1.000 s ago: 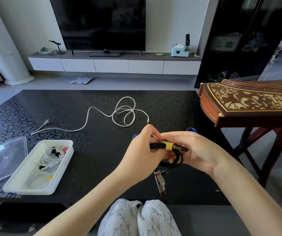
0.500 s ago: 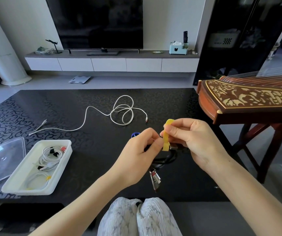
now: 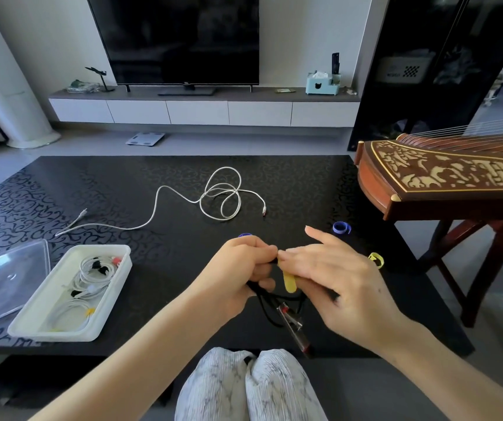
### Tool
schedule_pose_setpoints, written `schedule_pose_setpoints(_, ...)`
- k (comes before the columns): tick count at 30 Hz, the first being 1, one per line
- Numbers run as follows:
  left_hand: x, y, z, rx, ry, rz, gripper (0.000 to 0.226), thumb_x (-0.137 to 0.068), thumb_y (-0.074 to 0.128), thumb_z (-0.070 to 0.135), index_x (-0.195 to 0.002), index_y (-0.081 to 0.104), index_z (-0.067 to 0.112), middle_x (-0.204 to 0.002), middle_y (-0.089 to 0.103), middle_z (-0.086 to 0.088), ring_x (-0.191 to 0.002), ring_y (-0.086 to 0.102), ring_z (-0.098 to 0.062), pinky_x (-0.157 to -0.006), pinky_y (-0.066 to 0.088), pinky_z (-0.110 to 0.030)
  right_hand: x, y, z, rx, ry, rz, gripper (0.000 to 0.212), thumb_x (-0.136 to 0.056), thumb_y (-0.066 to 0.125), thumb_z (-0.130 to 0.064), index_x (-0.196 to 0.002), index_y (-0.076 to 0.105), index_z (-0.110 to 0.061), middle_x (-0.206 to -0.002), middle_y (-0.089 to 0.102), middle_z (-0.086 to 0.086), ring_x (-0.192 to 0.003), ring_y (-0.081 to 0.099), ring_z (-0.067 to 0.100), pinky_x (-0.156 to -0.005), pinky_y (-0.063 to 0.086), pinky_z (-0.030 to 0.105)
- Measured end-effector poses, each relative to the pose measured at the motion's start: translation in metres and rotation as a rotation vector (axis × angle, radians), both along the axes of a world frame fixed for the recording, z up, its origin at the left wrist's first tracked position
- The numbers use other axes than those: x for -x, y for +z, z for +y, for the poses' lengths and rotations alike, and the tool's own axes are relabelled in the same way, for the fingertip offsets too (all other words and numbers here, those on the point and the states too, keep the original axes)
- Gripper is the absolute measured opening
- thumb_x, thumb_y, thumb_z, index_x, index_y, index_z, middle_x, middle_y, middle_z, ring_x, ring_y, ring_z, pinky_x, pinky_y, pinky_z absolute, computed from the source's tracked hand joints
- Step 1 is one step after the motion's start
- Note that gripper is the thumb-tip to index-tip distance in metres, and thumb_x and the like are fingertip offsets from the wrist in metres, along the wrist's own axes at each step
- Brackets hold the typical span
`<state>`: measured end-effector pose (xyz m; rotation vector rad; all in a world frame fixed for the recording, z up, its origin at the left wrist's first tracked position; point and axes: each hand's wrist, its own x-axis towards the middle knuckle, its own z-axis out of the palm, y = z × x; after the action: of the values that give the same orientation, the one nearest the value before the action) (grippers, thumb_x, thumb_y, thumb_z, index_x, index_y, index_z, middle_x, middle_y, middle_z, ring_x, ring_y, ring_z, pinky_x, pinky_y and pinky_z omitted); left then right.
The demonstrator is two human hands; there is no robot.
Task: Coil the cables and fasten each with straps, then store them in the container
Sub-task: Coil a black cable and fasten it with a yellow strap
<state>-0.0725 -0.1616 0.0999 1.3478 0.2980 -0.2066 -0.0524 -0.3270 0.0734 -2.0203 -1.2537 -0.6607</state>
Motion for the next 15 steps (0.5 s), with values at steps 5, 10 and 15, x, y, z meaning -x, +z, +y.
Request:
schedule_pose_setpoints(5,-0.003,0.000,-0.002,0.093,-0.039,0.063,0.030,-0.094,0.047,0.001,-0.065,0.043,0.010,-0.044,0.025,0.005,-0.037,0.022,-0.007,-0.041,0.031,-0.019,0.003,0.003,-0.012,-0.012,0.050,0.189,0.033,-0.085,0.052,-0.006,-0.115,0.067,-0.006,-0.113,0.069,0.000,-0.115,0.059,0.008,-0.109,0.037,0.035)
schedule_pose_setpoints(10,-0.003,0.003,-0.010,0.113,-0.094,0.041,0.037,-0.093,0.047,-0.001,-0.058,0.043,0.011,-0.043,0.028,0.006,-0.036,0.024,-0.005,-0.040,0.031,-0.019,0.000,0.019,-0.012,-0.154,-0.071,0.437,0.028,-0.073,0.079,-0.013,-0.097,0.072,-0.027,-0.091,0.072,-0.014,-0.098,0.064,0.001,-0.090,0.047,0.017)
schedule_pose_setpoints(15,-0.003,0.008,-0.012,0.025,-0.112,-0.001,0.034,-0.092,0.048,-0.003,-0.061,0.043,0.009,-0.042,0.030,0.006,-0.037,0.025,-0.006,-0.042,0.031,-0.020,-0.003,0.023,-0.009,0.112,-0.127,0.098,0.033,-0.072,0.079,-0.007,-0.103,0.068,-0.012,-0.090,0.067,-0.005,-0.083,0.063,0.013,-0.074,0.055,0.032)
